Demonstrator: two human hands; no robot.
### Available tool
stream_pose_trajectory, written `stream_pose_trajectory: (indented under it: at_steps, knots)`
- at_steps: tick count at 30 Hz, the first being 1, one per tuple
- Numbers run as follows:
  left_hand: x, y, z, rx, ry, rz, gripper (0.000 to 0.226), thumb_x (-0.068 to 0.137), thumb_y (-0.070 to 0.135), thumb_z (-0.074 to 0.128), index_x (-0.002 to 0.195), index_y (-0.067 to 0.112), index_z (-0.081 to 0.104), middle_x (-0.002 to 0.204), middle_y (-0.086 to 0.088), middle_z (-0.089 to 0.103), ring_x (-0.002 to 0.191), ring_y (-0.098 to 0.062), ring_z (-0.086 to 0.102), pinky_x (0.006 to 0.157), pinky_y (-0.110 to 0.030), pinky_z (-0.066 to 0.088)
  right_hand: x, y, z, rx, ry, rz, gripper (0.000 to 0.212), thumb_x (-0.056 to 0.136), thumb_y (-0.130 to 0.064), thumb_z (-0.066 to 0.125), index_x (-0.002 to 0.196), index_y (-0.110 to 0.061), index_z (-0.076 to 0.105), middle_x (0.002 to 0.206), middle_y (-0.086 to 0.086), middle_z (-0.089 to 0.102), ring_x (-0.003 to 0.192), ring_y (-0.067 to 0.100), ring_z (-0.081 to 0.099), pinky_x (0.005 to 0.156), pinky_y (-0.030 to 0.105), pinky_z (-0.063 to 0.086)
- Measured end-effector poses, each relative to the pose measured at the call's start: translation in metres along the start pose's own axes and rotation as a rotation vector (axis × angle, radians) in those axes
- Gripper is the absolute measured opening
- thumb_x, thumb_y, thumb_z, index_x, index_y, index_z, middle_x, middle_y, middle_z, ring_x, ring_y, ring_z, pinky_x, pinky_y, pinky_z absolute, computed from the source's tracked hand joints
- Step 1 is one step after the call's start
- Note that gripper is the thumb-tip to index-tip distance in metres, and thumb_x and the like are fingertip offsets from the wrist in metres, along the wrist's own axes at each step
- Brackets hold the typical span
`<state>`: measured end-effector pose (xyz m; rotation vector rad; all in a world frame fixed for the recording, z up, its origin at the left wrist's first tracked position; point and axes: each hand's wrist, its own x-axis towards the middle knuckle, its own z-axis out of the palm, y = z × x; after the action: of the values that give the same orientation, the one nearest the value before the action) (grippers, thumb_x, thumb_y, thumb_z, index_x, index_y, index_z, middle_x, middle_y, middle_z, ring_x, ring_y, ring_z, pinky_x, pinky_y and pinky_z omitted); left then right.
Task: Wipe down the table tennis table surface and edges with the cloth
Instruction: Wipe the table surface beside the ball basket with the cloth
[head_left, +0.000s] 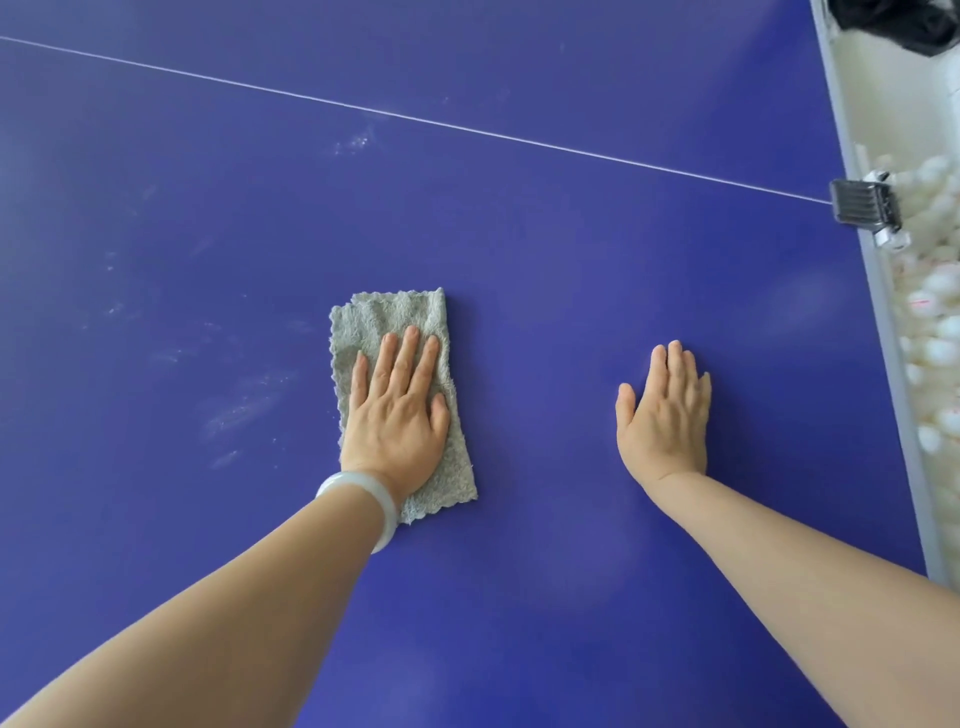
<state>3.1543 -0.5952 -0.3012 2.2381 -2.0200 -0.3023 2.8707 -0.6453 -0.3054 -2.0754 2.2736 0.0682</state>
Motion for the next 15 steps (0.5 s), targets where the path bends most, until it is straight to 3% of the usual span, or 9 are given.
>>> stream_pose_trajectory:
  at_steps: [3, 6, 12, 15]
  knots:
    - [0.002, -0.003, 0.0, -0.004, 0.005, 0.003, 0.065, 0.095, 0.041, 0.016, 0.158, 0.028, 0.009, 0.165, 0.007, 0.001, 0.152, -0.015, -0.007, 0.123, -0.043, -0.002, 0.0, -0.003, -0.014, -0.123, -0.05, -0.072, 0.066, 0.103, -0.038, 0.032, 0.155, -0.001, 0.014, 0.163, 0.019, 0.011, 0.151, 0.037, 0.01, 0.122, 0.055, 0.01]
    - [0.001, -0.005, 0.002, -0.016, 0.019, 0.008, 0.064, 0.095, 0.041, 0.016, 0.158, 0.028, 0.01, 0.165, 0.007, 0.003, 0.152, -0.016, -0.005, 0.123, -0.045, 0.0, -0.029, -0.034, -0.013, -0.024, -0.043, -0.275, 0.064, 0.103, -0.036, 0.035, 0.156, -0.006, 0.016, 0.165, 0.012, 0.011, 0.153, 0.028, 0.007, 0.124, 0.049, 0.003]
    - [-0.011, 0.014, 0.007, -0.047, 0.007, -0.088, 0.063, 0.099, 0.035, 0.016, 0.158, 0.026, 0.0, 0.165, 0.005, -0.007, 0.151, -0.016, -0.013, 0.123, -0.044, -0.006, -0.057, -0.071, 0.006, 0.132, -0.002, -0.115, 0.061, 0.104, -0.036, 0.029, 0.158, -0.012, 0.014, 0.166, 0.004, 0.009, 0.153, 0.019, 0.005, 0.125, 0.045, 0.003]
    - [-0.067, 0.055, 0.02, -0.095, 0.037, 0.016, 0.062, 0.1, 0.033, 0.021, 0.158, 0.019, 0.006, 0.166, -0.001, -0.001, 0.152, -0.021, -0.009, 0.123, -0.049, 0.002, -0.058, -0.067, 0.009, 0.146, 0.021, -0.13, 0.063, 0.102, -0.038, 0.032, 0.157, -0.01, 0.018, 0.165, 0.006, 0.012, 0.153, 0.02, 0.009, 0.125, 0.046, 0.005]
